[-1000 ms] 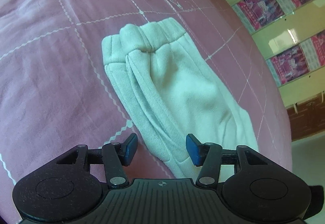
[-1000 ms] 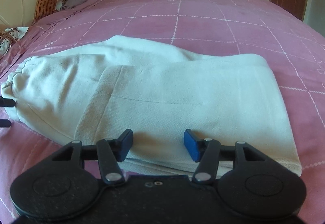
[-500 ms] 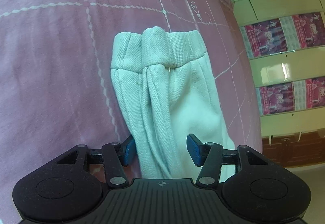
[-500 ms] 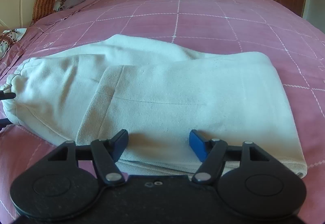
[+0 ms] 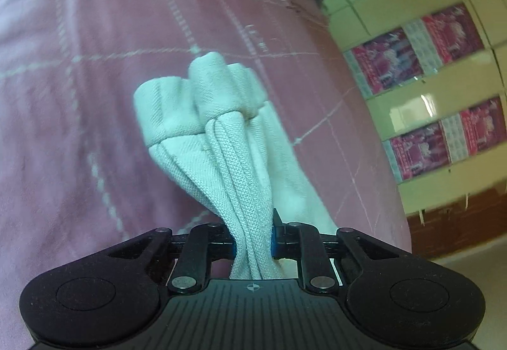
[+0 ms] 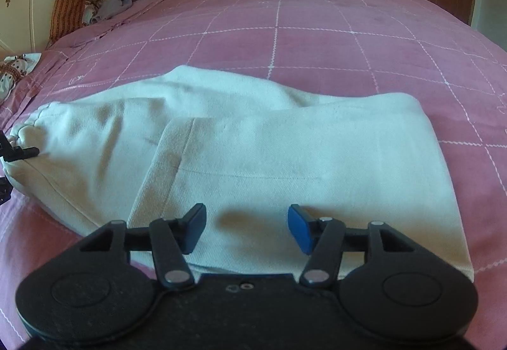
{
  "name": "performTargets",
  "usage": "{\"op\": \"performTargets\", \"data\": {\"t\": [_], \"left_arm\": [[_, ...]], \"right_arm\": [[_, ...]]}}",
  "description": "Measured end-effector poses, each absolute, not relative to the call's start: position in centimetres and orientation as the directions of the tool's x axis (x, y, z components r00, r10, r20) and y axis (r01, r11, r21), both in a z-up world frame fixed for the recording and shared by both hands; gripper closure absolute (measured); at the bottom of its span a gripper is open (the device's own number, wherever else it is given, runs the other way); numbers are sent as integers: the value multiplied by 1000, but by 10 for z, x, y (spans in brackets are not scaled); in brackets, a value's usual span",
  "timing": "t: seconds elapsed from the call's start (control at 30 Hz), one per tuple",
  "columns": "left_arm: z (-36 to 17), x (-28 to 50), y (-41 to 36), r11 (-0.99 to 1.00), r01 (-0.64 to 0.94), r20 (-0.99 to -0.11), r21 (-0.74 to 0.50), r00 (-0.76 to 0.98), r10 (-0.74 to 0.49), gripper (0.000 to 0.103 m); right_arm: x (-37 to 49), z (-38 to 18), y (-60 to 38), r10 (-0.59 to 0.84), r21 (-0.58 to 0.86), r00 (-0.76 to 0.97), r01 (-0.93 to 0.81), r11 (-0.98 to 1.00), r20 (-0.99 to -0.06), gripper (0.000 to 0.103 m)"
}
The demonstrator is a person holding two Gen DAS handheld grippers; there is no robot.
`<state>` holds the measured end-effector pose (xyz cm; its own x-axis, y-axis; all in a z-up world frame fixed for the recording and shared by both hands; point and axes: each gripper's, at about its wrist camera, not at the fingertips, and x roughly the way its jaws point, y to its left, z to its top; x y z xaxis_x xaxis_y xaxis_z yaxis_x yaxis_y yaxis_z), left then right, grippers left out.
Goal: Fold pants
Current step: 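Grasp the leg cuffs with the left gripper and fold them over the pants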
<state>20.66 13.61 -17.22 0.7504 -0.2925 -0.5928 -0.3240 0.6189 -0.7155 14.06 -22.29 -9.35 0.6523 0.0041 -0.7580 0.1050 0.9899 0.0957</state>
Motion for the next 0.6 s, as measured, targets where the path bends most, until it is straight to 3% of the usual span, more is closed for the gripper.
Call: {"op": "performTargets", "data": {"t": [0.1,0.23,0.3,0.37,0.47,0.6], "left_arm": [[-131,218,101,762,-150,-549,-630,780,-301,86],[-90,227,28,851,133,-505,-508,755,-419,86],[-82,225,-13,850,260,-508,-458,708,-490,86],[-83,217,-53,834,365,-535,-414,643,-548,86],[-99,201,-111,786,491,-618,-376,499,-608,86],[-123,182,-164,781,582,-739,-225,420,-526,85]], "right_arm": [[144,-93,-227,-30,64,647,121,991,-762,49],[142,-108,-226,-35,21,614,84,996,-789,47],[142,-101,-234,10,94,607,106,990,-795,48],[138,-93,-254,42,192,622,175,966,-782,51],[123,-83,-281,1,226,656,258,939,-755,50],[103,-75,-313,-21,252,670,308,918,-742,44]]}}
